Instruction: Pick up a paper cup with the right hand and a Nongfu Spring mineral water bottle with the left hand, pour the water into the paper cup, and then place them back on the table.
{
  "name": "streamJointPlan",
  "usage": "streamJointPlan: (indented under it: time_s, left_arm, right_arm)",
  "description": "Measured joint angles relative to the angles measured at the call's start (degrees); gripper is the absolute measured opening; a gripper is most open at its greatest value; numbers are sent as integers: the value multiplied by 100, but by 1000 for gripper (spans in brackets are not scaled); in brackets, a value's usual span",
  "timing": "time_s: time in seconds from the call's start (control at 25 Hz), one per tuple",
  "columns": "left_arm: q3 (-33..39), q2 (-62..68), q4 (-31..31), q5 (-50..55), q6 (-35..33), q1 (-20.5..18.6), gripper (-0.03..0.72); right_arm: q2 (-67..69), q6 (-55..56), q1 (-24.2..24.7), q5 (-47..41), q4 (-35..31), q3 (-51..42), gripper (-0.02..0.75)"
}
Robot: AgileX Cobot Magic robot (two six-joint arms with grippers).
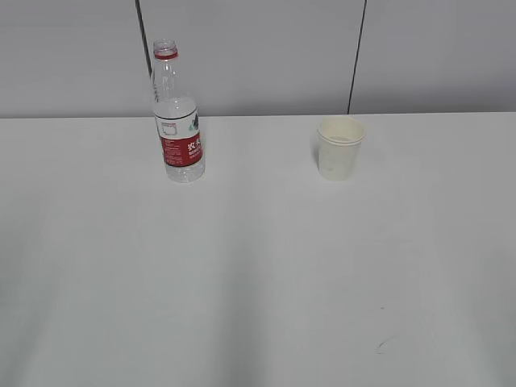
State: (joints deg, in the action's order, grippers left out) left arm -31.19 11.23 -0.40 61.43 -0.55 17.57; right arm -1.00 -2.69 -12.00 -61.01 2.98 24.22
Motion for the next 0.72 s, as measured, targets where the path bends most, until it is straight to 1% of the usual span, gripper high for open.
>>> streamJointPlan:
  time_s: [0.04, 0.24, 0.36, 0.52, 0.72]
  left_arm:
    - [0, 0, 0, 0, 0, 0, 526]
    - [0, 0, 0, 0, 0, 6, 511]
    - [0, -25, 0, 0, 0, -92, 507]
    - [0, -214, 0, 0, 0, -528, 501]
    - [0, -648, 0, 0, 0, -1149, 492]
  right_arm:
    - [0, 0, 80, 0, 0, 0, 585]
    - [0, 0, -8, 4, 0, 0, 585]
    - [0, 0, -8, 4, 0, 0, 585]
    - [0, 0, 72, 4, 0, 0, 585]
    - [0, 0, 686, 13, 0, 0, 585]
